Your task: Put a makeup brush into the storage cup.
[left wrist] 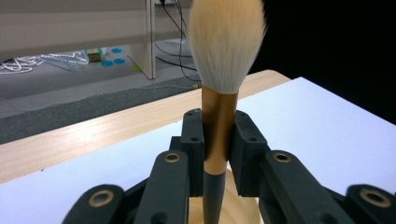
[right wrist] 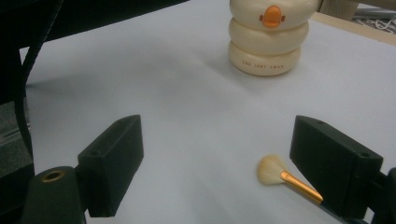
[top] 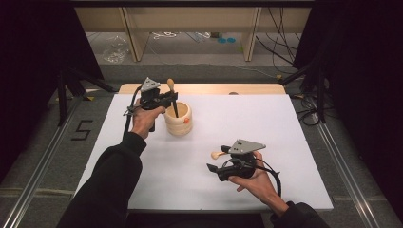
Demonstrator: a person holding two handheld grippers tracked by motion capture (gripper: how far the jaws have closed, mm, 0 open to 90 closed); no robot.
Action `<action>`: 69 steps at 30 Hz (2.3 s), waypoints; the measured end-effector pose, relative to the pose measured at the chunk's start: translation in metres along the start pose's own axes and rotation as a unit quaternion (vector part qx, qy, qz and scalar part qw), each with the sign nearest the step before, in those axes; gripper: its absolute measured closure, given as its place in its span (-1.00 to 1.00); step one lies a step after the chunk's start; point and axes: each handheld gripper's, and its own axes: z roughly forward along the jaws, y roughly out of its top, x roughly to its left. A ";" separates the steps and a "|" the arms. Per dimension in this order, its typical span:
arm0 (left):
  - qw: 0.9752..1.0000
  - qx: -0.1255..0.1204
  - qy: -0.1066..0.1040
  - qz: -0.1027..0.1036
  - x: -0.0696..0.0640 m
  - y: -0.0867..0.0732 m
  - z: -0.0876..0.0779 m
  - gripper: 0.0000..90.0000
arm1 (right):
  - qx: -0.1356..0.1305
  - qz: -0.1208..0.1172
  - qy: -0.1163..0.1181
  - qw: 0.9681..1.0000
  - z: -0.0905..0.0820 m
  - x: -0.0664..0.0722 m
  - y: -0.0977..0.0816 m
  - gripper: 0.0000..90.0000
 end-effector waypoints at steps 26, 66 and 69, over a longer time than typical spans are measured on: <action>0.967 0.029 0.007 -0.252 -0.031 -0.011 -0.029 -0.52 | -0.007 0.001 -0.005 1.000 -0.002 -0.003 0.001 -0.59; 0.974 0.019 -0.056 -0.218 -0.130 -0.043 -0.093 -0.60 | -0.010 0.011 -0.013 1.000 -0.003 -0.011 -0.003 -0.62; 0.973 0.019 -0.061 -0.220 -0.135 -0.044 -0.095 -0.60 | -0.005 0.012 -0.013 1.000 -0.003 -0.011 -0.003 -0.62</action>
